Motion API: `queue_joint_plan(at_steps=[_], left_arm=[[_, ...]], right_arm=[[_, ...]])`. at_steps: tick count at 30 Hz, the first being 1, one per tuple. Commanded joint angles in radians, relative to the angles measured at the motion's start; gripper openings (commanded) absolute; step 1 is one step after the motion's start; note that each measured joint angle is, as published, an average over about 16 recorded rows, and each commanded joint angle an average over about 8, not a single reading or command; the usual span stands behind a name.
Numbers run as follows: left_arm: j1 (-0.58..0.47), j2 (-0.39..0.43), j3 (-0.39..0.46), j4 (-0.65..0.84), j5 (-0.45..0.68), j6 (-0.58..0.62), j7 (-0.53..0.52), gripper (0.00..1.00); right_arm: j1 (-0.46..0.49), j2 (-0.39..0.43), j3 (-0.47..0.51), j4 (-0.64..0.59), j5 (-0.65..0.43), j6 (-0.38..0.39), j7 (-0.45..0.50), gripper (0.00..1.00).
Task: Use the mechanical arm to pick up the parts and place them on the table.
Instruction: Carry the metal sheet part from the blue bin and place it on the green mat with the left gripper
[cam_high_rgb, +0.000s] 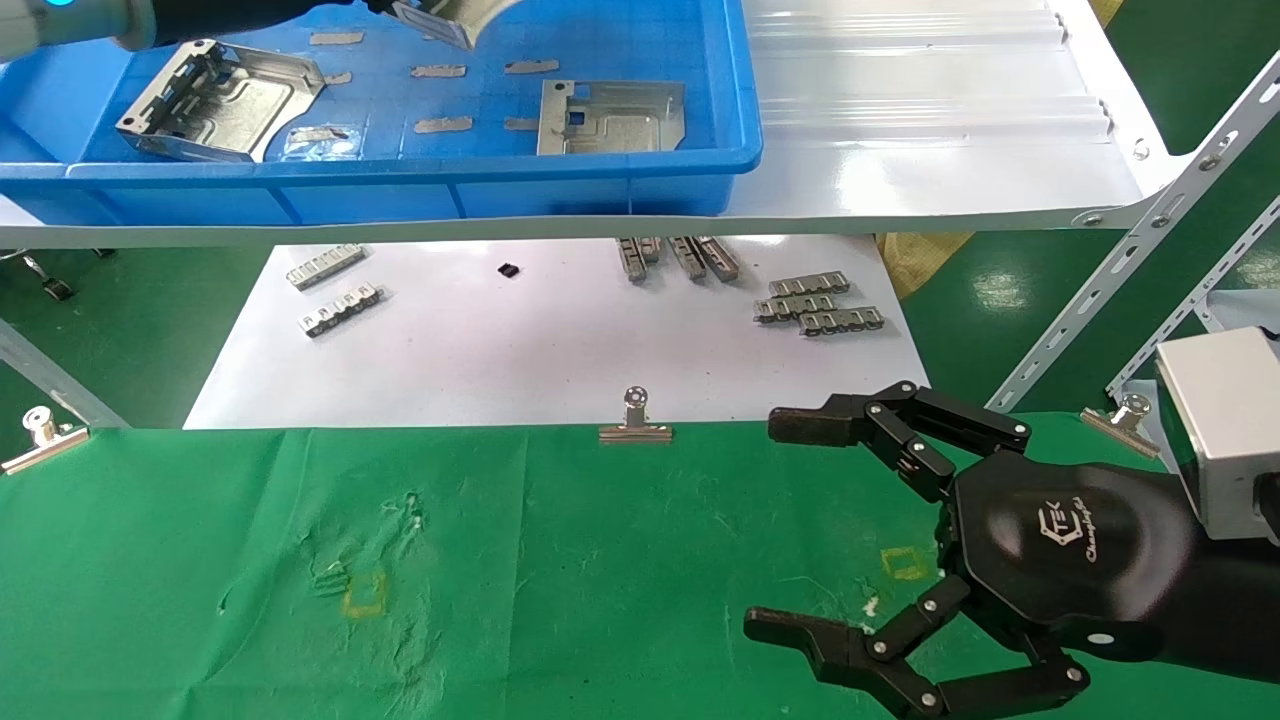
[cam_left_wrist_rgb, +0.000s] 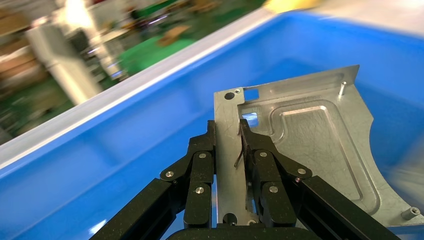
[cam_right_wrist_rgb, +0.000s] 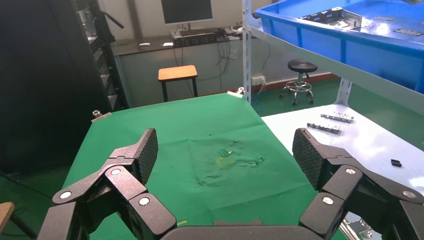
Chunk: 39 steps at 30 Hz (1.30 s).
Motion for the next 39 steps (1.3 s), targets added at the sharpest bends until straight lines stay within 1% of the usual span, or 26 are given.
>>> queue_joint_plan(at_steps=[1, 5, 10, 13, 15, 18, 22, 29, 33, 36, 39], left_arm=[[-0.001, -0.024, -0.010, -0.018, -0.016, 0.078, 0.021, 0.00], [-0.001, -0.078, -0.025, -0.046, -0.044, 0.260, 0.078, 0.00], [0.000, -0.130, -0.030, -0.065, -0.061, 0.459, 0.138, 0.00], [0.004, -0.155, -0.028, -0.076, -0.066, 0.545, 0.169, 0.00], [0.010, -0.171, -0.024, -0.092, -0.072, 0.580, 0.188, 0.00], [0.031, -0.195, -0.012, -0.140, -0.089, 0.602, 0.213, 0.00], [0.083, -0.245, 0.022, -0.262, -0.146, 0.610, 0.229, 0.00], [0.211, -0.387, 0.127, -0.551, -0.341, 0.609, 0.225, 0.00], [0.262, -0.465, 0.198, -0.665, -0.431, 0.604, 0.241, 0.00], [0.289, -0.509, 0.254, -0.715, -0.449, 0.599, 0.289, 0.00], [0.316, -0.536, 0.314, -0.756, -0.423, 0.596, 0.379, 0.00]], right_arm=[[0.000, 0.000, 0.000, 0.000, 0.000, 0.000, 0.000, 1.00], [0.000, 0.000, 0.000, 0.000, 0.000, 0.000, 0.000, 1.00], [0.000, 0.000, 0.000, 0.000, 0.000, 0.000, 0.000, 1.00], [0.000, 0.000, 0.000, 0.000, 0.000, 0.000, 0.000, 1.00], [0.000, 0.000, 0.000, 0.000, 0.000, 0.000, 0.000, 1.00], [0.000, 0.000, 0.000, 0.000, 0.000, 0.000, 0.000, 1.00], [0.000, 0.000, 0.000, 0.000, 0.000, 0.000, 0.000, 1.00], [0.000, 0.000, 0.000, 0.000, 0.000, 0.000, 0.000, 1.00], [0.000, 0.000, 0.000, 0.000, 0.000, 0.000, 0.000, 1.00], [0.000, 0.000, 0.000, 0.000, 0.000, 0.000, 0.000, 1.00], [0.000, 0.000, 0.000, 0.000, 0.000, 0.000, 0.000, 1.00]])
